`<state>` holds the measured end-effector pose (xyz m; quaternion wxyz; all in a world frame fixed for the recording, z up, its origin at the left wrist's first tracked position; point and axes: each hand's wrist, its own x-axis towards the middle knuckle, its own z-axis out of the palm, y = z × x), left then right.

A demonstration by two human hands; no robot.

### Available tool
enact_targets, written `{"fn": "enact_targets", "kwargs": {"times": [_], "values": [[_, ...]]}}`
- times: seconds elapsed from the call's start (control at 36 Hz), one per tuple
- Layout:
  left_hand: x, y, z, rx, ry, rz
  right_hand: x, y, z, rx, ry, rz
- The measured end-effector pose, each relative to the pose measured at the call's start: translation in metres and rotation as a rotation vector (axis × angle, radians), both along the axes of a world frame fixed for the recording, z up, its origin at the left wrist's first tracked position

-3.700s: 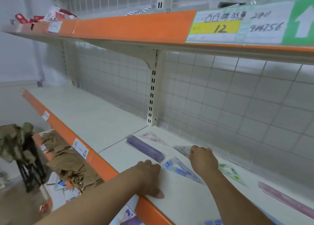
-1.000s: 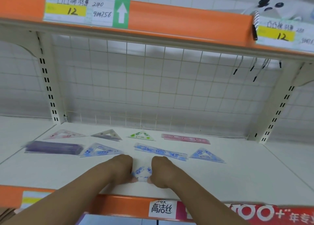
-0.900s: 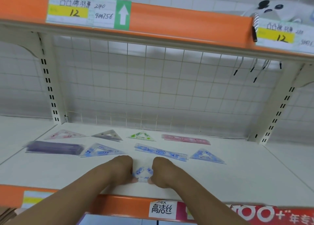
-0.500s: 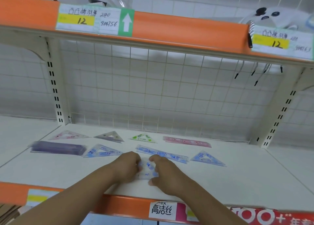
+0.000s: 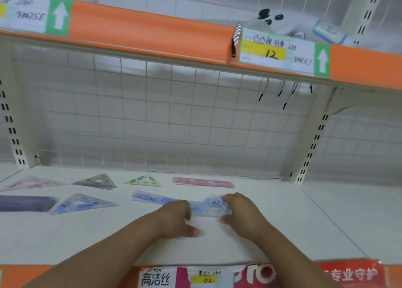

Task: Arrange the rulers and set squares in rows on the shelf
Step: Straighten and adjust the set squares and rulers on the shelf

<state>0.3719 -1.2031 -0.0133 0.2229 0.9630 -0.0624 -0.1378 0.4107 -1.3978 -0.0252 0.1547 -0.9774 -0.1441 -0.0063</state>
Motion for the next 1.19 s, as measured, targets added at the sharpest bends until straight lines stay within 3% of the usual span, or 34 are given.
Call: {"fn": "enact_targets", "kwargs": {"times": [0.31, 0.67, 1.19], "values": [[-0.004, -0.018, 0.003, 0.169, 0.108, -0.041, 0.045, -0.035, -0.001, 0.0, 0.066, -0.058], [-0.005, -0.019, 0.001, 0.144, 0.123, -0.002, 0.063, -0.032, -0.011, 0.11, 0.133, -0.031], [-0.01, -0.017, -0.004, 0.118, 0.096, 0.009, 0.053, -0.031, -0.007, 0.002, 0.102, -0.074]]}}
